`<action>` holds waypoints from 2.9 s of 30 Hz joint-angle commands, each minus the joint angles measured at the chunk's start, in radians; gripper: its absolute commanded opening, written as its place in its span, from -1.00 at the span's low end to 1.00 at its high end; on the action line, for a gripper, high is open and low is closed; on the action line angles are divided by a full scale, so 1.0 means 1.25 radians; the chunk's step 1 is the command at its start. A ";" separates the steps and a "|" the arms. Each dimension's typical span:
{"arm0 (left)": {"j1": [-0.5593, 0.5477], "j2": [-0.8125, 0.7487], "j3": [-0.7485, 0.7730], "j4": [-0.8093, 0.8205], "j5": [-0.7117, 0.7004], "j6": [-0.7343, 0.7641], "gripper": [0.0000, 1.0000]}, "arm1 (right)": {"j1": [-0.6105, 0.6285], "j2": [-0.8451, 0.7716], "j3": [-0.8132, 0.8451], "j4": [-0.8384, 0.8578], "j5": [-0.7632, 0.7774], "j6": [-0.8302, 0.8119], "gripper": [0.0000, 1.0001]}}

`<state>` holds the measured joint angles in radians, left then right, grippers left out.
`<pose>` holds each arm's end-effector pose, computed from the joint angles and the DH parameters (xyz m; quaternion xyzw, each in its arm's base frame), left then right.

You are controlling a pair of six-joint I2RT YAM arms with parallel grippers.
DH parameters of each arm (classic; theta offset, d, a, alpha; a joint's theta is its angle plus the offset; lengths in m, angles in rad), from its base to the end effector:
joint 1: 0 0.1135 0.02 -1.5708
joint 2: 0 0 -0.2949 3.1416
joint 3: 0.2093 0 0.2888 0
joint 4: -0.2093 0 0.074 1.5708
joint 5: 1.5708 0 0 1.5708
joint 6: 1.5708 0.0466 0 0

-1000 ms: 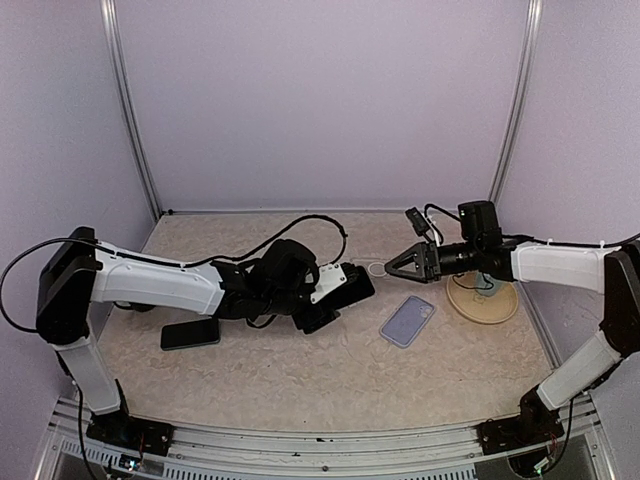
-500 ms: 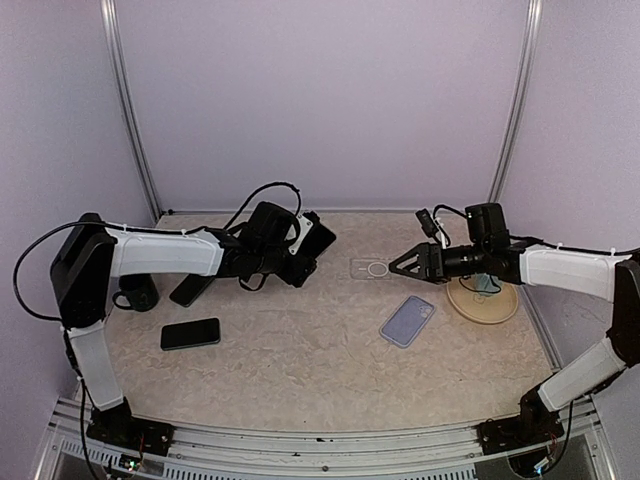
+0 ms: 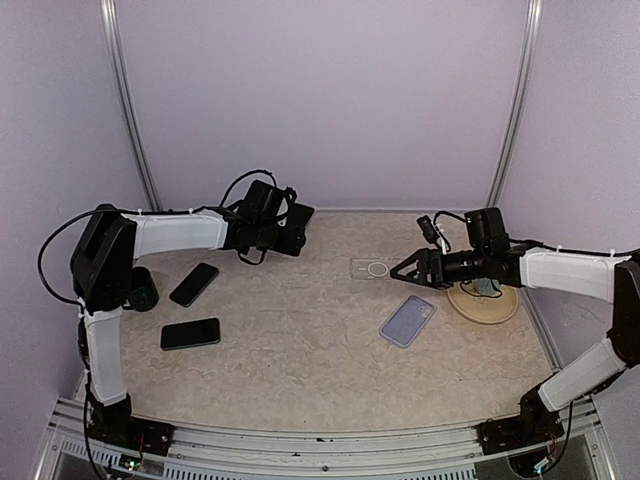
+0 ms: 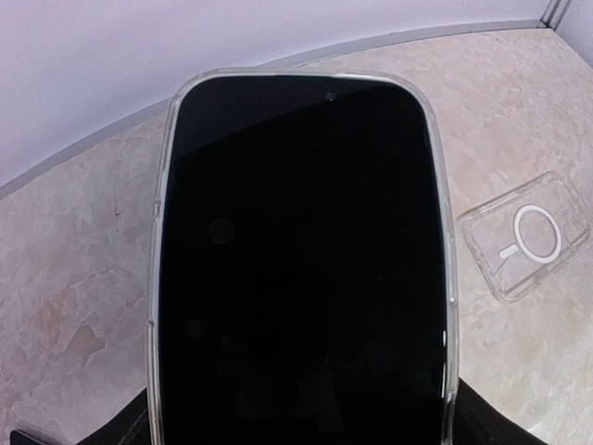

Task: Put the phone into the phone case
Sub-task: Place the phone with the phone case at the center of the board.

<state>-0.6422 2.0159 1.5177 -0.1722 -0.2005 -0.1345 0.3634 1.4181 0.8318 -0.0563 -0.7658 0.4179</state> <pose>0.4200 -0.3026 0.2230 0.1828 0.8781 -0.0805 0.4348 0.2968 0.1474 0.2342 -0.1446 0.8337 0.4670 0.2567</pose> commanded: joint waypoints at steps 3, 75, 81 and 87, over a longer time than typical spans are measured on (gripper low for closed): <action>0.044 0.048 0.075 -0.008 0.016 -0.073 0.08 | -0.007 -0.023 -0.022 0.008 0.002 -0.004 0.99; 0.194 0.263 0.217 -0.114 -0.048 -0.188 0.69 | -0.008 0.006 -0.019 0.014 -0.013 0.003 0.99; 0.193 0.271 0.214 -0.115 -0.053 -0.186 0.70 | -0.007 0.010 -0.024 0.021 -0.014 0.007 0.99; 0.193 0.266 0.208 -0.112 -0.068 -0.187 0.71 | -0.007 0.007 -0.029 0.023 -0.013 0.006 0.99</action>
<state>-0.4061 2.3466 1.7588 -0.3229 -0.2501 -0.3622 0.3634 1.4231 0.8001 -0.0395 -0.7738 0.4248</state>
